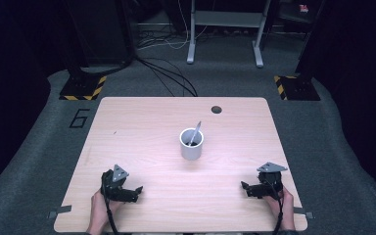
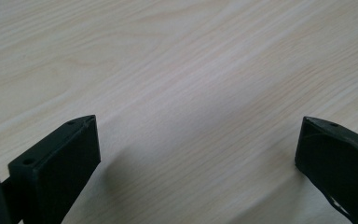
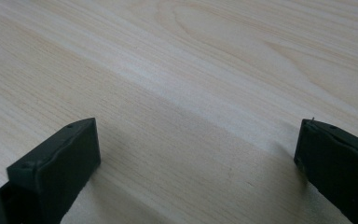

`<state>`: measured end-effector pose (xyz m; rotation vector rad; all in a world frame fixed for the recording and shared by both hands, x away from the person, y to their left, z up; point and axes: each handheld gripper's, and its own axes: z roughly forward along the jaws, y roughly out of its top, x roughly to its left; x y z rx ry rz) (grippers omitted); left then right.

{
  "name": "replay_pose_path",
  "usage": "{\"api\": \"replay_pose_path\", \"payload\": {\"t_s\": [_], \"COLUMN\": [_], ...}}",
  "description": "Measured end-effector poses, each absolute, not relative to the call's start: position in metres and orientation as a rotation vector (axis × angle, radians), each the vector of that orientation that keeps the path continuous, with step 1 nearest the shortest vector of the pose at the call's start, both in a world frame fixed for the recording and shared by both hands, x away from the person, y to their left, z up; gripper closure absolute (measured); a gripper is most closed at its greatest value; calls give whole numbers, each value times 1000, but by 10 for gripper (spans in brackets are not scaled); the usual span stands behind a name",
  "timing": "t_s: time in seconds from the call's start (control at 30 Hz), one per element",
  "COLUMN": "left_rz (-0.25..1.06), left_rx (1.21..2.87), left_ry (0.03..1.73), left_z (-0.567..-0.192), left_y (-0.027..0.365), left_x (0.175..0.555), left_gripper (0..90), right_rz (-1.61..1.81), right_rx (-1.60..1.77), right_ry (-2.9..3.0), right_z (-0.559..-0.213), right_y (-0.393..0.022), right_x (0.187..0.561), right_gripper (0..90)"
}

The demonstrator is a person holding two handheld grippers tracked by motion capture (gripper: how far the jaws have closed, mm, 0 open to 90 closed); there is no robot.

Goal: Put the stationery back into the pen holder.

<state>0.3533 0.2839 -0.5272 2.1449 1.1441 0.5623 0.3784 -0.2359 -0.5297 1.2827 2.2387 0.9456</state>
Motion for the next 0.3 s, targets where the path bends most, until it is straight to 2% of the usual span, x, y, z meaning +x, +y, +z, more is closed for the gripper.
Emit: {"api": "replay_pose_path", "payload": {"t_s": [0.13,0.3], "left_rz": [566,506], "left_rx": [2105,2104], "left_ry": [1154,1160], "left_z": [-530,-531], "left_y": [288,292], "left_x": [352,354], "left_gripper": [0,0], "right_rz": [946,945], "right_rx": [1283,1281], "right_ry": [2239,2239], "right_z": [-530,-530], "right_y": [-236,-236], "right_x": [378,378], "right_gripper": [0,0]}}
